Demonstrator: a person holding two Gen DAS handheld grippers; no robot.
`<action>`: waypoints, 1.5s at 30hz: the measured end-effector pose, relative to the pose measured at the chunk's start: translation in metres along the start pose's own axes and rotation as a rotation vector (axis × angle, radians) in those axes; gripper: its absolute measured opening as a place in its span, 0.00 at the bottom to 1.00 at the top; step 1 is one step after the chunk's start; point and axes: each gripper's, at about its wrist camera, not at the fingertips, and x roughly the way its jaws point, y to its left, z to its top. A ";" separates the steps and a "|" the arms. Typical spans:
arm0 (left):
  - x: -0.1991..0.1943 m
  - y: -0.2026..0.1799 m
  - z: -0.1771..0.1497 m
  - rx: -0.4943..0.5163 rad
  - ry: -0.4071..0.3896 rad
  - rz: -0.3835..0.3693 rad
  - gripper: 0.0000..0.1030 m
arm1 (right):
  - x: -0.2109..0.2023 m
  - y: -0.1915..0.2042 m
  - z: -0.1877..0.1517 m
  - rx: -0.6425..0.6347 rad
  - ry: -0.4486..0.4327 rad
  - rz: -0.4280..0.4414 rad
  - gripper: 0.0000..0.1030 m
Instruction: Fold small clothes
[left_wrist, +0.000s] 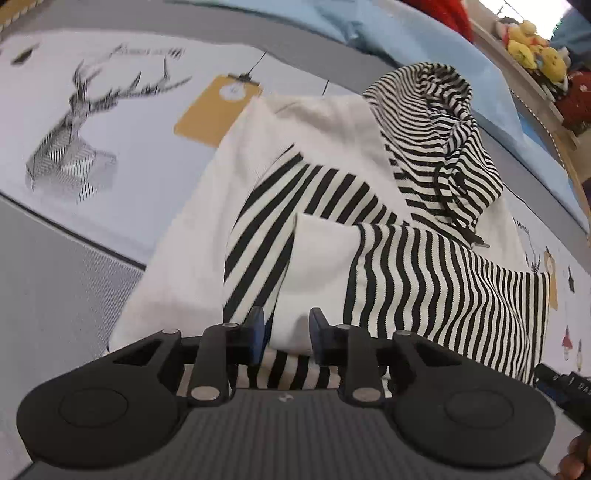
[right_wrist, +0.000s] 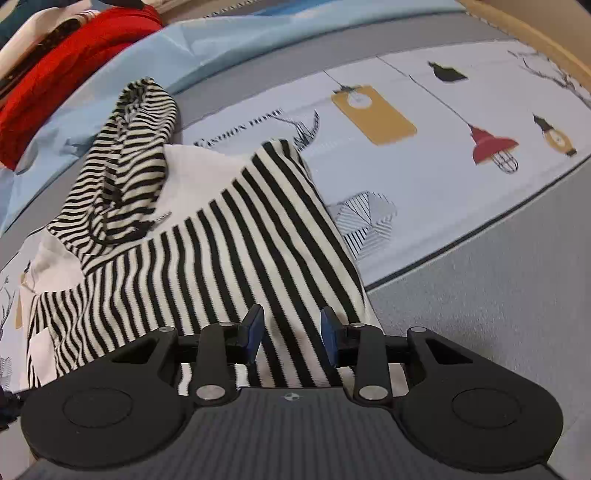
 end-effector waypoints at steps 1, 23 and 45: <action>-0.001 -0.001 0.000 0.002 -0.005 0.000 0.29 | -0.002 0.002 0.000 -0.010 -0.008 0.006 0.34; -0.043 -0.031 -0.011 0.065 -0.240 0.002 0.79 | -0.046 0.000 -0.012 -0.089 -0.140 0.001 0.34; -0.035 -0.044 -0.007 0.141 -0.335 0.042 0.81 | -0.038 0.008 -0.006 -0.108 -0.201 0.002 0.33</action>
